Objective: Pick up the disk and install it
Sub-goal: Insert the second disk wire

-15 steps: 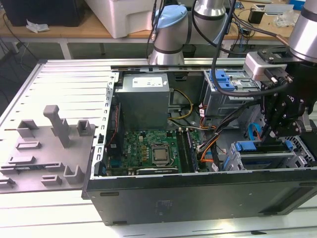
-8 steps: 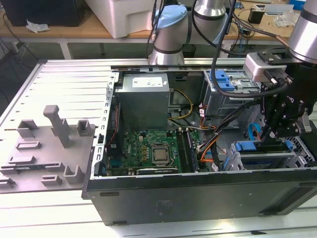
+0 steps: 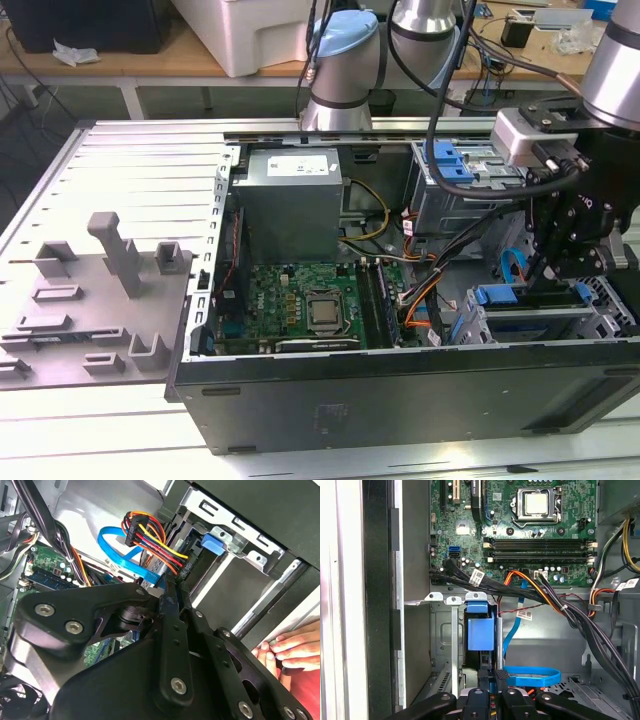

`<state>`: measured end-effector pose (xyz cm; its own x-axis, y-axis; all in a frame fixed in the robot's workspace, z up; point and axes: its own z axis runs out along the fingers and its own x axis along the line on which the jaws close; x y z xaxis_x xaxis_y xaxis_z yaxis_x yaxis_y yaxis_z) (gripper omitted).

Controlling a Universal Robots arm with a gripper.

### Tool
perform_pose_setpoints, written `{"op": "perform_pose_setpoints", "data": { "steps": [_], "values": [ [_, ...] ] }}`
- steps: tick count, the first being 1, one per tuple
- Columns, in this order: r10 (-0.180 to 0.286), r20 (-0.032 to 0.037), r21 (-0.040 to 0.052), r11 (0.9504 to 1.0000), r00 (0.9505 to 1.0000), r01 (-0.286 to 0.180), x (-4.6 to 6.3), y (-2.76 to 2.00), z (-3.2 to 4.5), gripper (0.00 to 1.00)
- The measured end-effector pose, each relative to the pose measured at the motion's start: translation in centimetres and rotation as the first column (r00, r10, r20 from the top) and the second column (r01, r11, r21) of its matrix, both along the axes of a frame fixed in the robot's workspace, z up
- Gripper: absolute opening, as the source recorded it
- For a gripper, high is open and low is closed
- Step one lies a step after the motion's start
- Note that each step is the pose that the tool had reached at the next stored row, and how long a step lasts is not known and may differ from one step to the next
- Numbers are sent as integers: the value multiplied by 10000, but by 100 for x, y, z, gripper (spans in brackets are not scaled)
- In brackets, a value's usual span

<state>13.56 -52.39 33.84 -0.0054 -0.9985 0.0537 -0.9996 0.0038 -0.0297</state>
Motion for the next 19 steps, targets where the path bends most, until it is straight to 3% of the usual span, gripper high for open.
{"op": "perform_pose_setpoints", "data": {
  "steps": [16,18,19],
  "values": [
    [0,0,1,10000,10000,0,0,0,-7,16],
    [0,0,9,10000,10000,0,0,1,-10,17],
    [0,-1,7,10000,10000,0,0,0,-10,23]
  ]
}}
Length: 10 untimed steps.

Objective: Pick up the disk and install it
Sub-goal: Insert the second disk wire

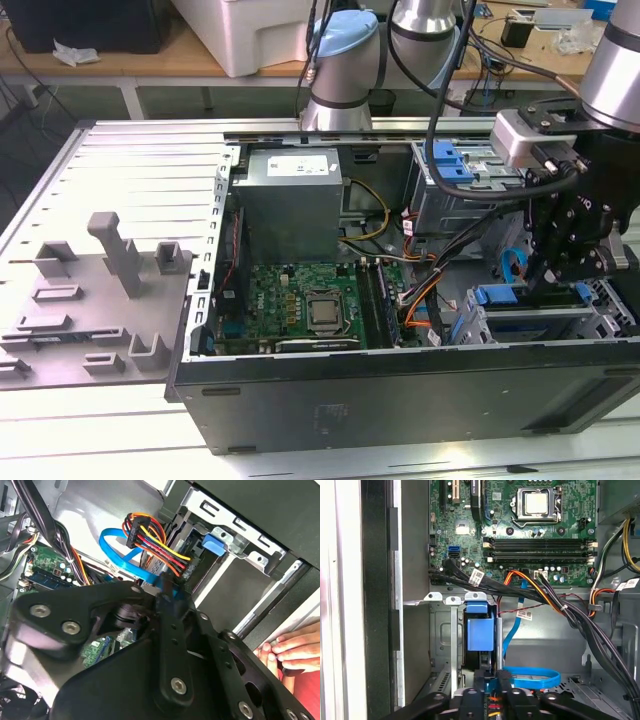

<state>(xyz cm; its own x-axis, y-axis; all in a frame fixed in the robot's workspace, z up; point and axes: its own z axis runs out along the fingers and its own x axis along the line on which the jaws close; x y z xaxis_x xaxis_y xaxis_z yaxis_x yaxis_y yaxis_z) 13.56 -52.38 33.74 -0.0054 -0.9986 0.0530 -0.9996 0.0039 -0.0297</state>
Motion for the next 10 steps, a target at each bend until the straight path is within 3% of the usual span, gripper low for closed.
{"op": "perform_pose_setpoints", "data": {
  "steps": [1,6,10],
  "values": [
    [0,0,0,10000,10000,0,0,0,0,30],
    [0,0,-10,10000,10000,0,0,0,4,30],
    [0,0,-41,10000,10000,0,0,1,67,30]
  ]
}}
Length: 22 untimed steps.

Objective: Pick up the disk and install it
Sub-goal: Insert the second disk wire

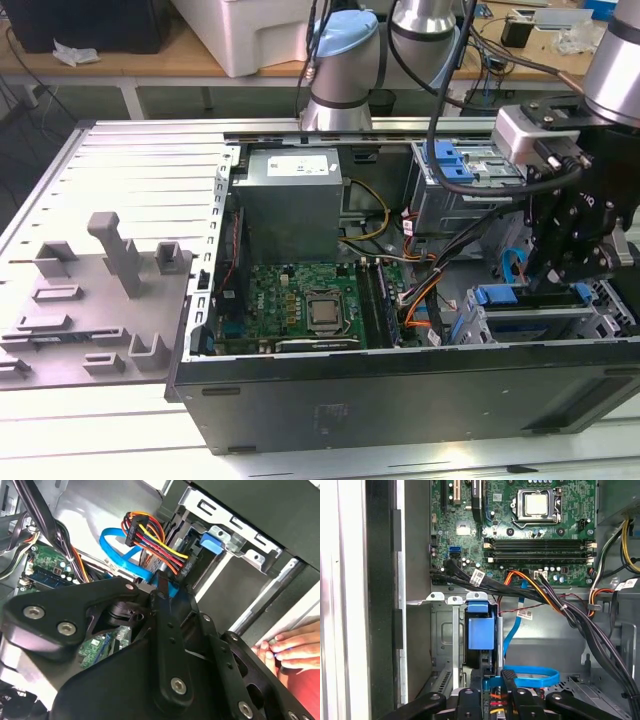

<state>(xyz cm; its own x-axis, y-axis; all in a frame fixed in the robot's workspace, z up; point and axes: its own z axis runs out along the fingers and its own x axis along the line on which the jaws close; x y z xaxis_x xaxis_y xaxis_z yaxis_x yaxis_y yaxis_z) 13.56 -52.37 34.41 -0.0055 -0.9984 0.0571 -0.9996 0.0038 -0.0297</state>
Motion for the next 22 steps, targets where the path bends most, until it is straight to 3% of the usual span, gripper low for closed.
{"op": "perform_pose_setpoints", "data": {
  "steps": [7,14,15,16,22],
  "values": [
    [2,0,-35,10000,10000,-2,-1,45,69,30],
    [0,14,-65,10000,10000,0,-26,214,94,28],
    [1,19,-70,10000,10000,-1,-31,253,97,15],
    [1,19,-74,10000,10000,-1,-34,273,99,11],
    [1,19,-82,10000,10000,-1,-35,280,100,11]
  ]
}}
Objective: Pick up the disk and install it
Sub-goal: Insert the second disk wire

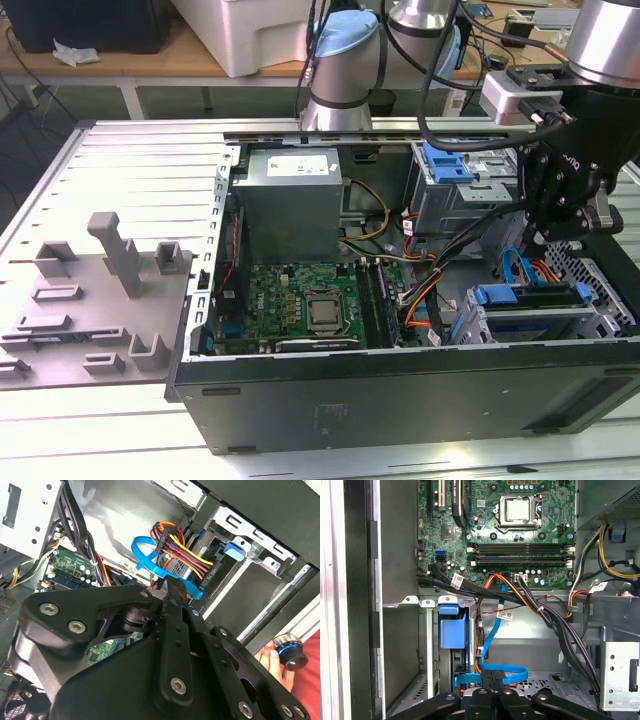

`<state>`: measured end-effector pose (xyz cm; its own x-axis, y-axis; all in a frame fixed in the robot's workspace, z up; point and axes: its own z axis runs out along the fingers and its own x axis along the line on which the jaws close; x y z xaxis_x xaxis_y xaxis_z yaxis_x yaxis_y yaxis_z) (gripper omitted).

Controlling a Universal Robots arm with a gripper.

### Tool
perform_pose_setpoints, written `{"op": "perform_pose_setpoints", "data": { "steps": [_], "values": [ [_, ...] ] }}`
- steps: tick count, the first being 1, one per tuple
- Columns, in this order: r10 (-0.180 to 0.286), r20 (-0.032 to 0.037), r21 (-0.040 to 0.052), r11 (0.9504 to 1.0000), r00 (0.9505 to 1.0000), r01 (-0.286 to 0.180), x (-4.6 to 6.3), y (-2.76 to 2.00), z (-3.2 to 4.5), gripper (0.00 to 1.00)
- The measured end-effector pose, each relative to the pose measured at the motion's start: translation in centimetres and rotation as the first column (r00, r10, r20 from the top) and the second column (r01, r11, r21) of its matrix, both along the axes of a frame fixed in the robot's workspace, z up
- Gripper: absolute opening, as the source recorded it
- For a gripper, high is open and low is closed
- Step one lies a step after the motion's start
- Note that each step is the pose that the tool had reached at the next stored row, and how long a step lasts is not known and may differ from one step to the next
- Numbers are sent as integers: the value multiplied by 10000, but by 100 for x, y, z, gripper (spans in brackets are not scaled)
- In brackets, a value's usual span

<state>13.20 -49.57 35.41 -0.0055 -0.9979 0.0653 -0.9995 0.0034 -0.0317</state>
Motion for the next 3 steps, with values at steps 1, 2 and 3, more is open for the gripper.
{"op": "perform_pose_setpoints", "data": {
  "steps": [1,2,3],
  "values": [
    [0,0,-1,10000,10000,0,0,0,0,11],
    [0,0,-1,10000,10000,0,0,0,0,11],
    [0,0,-2,10000,10000,0,0,0,0,11]
  ]
}}
